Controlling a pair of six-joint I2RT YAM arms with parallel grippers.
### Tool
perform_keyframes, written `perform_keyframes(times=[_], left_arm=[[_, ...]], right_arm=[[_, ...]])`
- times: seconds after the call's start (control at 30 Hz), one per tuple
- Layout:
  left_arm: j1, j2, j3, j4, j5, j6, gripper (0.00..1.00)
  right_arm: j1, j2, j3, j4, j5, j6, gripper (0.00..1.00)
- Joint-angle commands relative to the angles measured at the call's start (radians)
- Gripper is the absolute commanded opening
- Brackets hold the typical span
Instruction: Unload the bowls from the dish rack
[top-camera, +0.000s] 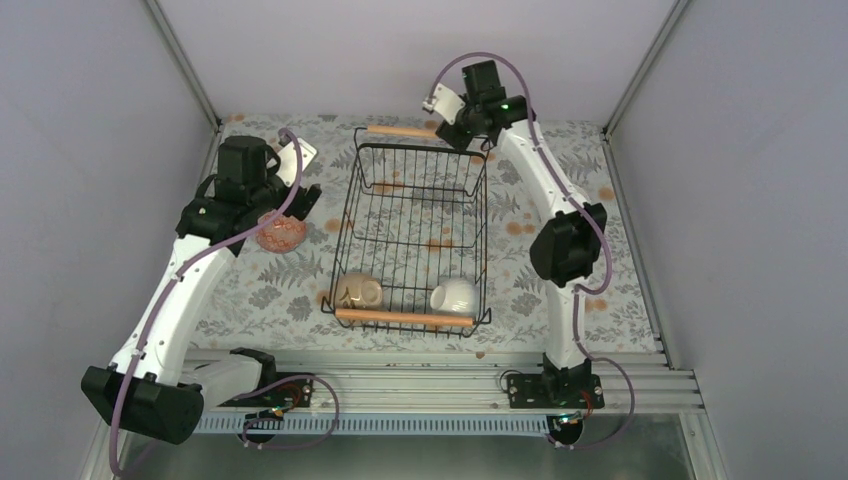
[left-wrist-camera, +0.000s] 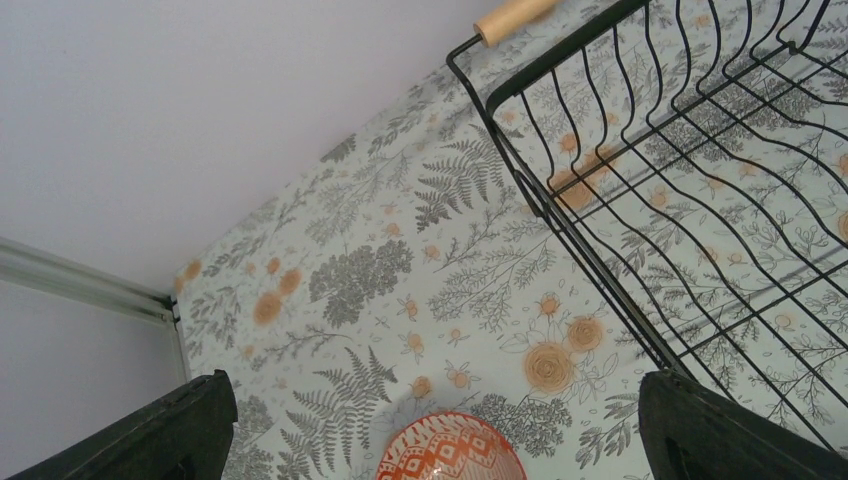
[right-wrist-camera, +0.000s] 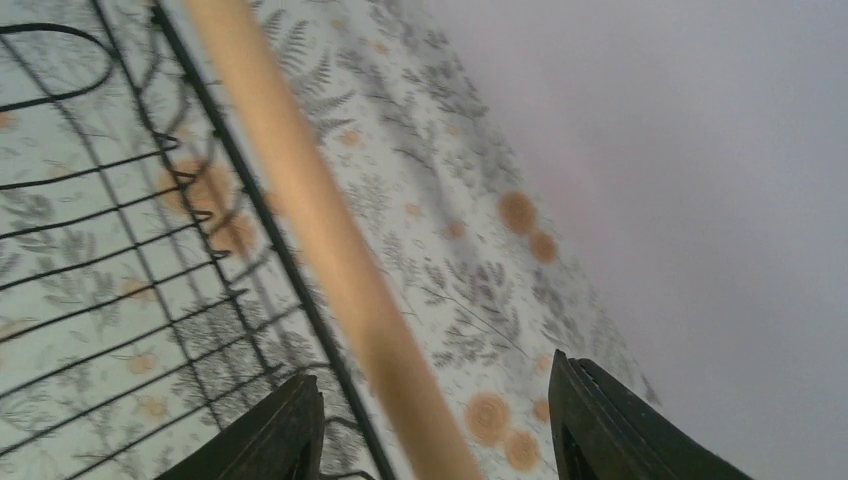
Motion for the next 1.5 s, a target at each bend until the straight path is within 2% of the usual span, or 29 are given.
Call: perform_keyframes(times=[0.0, 0.13, 0.3, 0.53, 0.97, 1.1, 1.27, 1.47], left_arm=[[0.010, -0.030, -0.025, -0.004, -0.004, 0.013, 1.00], [0.014, -0.031, -0.036, 0.003, 0.000, 0.015, 1.00], [0.015, -0.029, -0.051, 0.012, 0.022, 0.003, 1.00], [0.016, -0.036, -0.087, 0.021, 0.031, 0.000, 1.00], [0.020, -0.057, -0.092, 0.001, 0.041, -0.010, 1.00], [0.020, -0.060, -0.087, -0.001, 0.047, -0.017, 1.00], [0.019, -0.055, -0.077, -0.004, 0.050, -0.021, 1.00], [0.020, -0.049, -0.067, -0.004, 0.055, -0.032, 1.00]], right_arm=[[0.031, 0.002, -0.003, -0.019, -0.018, -0.016, 0.54], [0.050, -0.011, -0.074, 0.038, 0.016, -0.021, 0.53], [0.055, 0.039, -0.061, 0.069, 0.054, -0.008, 0.52], [0.055, 0.099, -0.039, 0.096, 0.080, 0.004, 0.43], [0.039, 0.138, 0.024, 0.104, 0.165, 0.050, 0.06], [0.007, 0.119, 0.014, 0.097, 0.157, 0.070, 0.04], [-0.034, 0.064, -0.078, 0.141, 0.143, 0.052, 0.04], [-0.091, 0.055, -0.087, 0.135, 0.143, 0.039, 0.04]])
